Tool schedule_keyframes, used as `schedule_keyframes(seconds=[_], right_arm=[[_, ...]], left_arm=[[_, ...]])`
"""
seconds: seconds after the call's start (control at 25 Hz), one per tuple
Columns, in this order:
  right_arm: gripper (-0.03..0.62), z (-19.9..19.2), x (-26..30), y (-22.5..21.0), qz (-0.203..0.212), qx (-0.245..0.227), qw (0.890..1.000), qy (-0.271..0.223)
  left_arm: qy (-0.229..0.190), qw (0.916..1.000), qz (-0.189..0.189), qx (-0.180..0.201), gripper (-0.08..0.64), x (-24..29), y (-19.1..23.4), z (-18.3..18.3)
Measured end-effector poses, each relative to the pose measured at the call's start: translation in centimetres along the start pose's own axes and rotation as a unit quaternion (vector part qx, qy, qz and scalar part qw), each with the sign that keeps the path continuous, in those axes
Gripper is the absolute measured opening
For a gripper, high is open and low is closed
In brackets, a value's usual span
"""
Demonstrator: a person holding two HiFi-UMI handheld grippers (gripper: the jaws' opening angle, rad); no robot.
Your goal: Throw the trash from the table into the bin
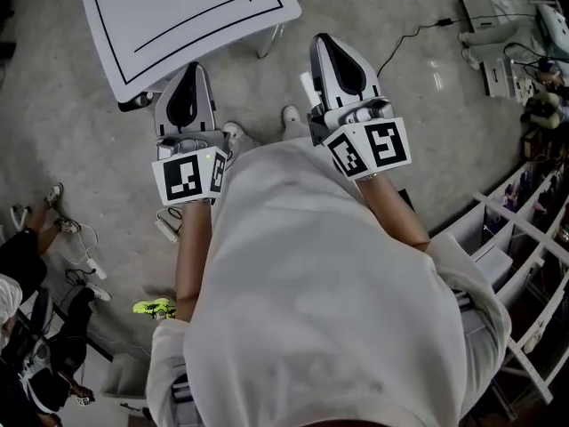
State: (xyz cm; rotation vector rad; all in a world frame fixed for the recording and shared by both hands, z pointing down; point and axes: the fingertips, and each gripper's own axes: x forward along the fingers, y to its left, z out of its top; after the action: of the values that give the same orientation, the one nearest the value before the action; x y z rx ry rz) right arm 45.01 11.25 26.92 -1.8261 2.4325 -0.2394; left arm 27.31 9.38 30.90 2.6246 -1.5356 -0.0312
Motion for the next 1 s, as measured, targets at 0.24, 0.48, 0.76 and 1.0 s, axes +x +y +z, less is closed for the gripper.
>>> schedule_keyframes(seconds=[0.24, 0.48, 0.76, 1.0], right_arm=[[0.011, -0.2, 0.6, -2.9, 0.063, 0.007, 0.998, 0.022], [0.011, -0.9, -0.1, -7.4, 0.123, 0.006, 0.992, 0.034], [0.011, -0.4, -1.1, -10.2, 0.184, 0.008, 0.982, 0.037], [0.011, 0.4, -0.8, -8.9, 0.228, 0.005, 0.973, 0.032]], left_arm=[[0.009, 0.9985, 0.054, -0.004, 0.006, 1.3, -3.3, -0.6], [0.014, 0.9935, 0.11, -0.024, 0.006, 3.5, -8.6, -1.8], [0.008, 0.986, 0.166, 0.003, 0.006, 3.3, -12.2, -1.2], [-0.003, 0.9765, 0.216, 0.003, 0.008, 1.7, -11.9, -0.5]])
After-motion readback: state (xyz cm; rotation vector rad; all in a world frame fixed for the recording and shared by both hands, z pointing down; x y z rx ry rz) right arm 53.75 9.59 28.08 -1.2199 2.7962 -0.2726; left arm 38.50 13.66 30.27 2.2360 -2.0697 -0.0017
